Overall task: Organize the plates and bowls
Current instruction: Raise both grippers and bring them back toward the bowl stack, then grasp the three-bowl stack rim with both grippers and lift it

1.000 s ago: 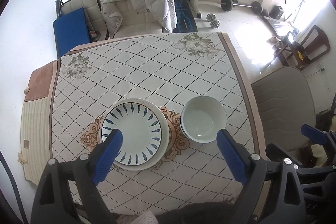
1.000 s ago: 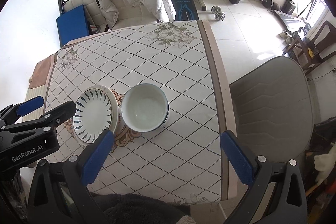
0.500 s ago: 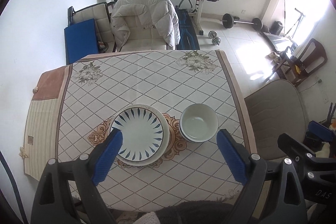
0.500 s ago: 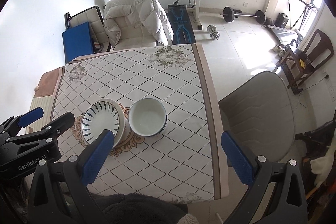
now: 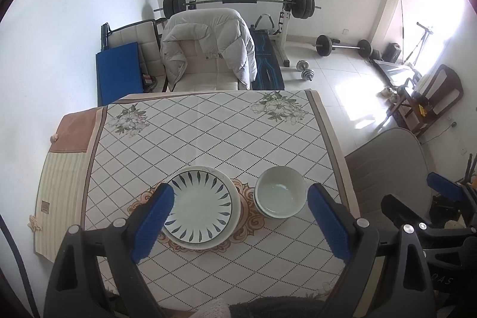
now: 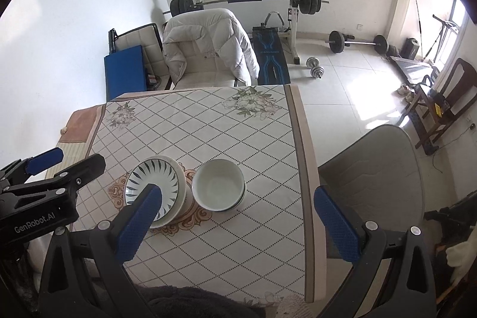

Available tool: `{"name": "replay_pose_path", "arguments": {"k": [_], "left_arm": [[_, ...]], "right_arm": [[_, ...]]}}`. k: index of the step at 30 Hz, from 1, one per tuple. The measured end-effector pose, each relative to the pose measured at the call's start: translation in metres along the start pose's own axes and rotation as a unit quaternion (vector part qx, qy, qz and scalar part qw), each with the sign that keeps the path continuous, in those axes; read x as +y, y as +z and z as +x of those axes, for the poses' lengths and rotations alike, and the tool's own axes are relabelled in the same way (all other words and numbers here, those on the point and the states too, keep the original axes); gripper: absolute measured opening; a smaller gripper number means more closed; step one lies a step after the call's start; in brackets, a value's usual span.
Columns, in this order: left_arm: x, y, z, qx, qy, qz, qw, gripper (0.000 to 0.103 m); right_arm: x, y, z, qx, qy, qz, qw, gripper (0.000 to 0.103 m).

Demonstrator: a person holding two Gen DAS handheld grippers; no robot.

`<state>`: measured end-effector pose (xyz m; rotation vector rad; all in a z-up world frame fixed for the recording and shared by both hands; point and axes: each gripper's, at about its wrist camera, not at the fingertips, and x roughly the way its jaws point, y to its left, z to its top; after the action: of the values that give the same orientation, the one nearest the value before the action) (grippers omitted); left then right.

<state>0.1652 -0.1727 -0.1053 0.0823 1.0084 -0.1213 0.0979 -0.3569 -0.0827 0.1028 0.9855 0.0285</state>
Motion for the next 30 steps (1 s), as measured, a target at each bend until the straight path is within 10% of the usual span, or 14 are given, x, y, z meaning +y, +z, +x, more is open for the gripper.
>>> {"name": "replay_pose_path", "arguments": {"k": [13,30], "left_arm": [[-0.004,0.028,0.165,0.18,-0.03,0.083,0.9797,0.091],[-0.073,0.031,0.35,0.389,-0.206,0.181,0.8792,0.086]], "right_arm": [[-0.056,-0.017,0.162,0.135,0.037,0.087,0.986,0.103],[-0.077,-0.085,0.36,0.258,0.215,0.255,0.907,0.103]]}}
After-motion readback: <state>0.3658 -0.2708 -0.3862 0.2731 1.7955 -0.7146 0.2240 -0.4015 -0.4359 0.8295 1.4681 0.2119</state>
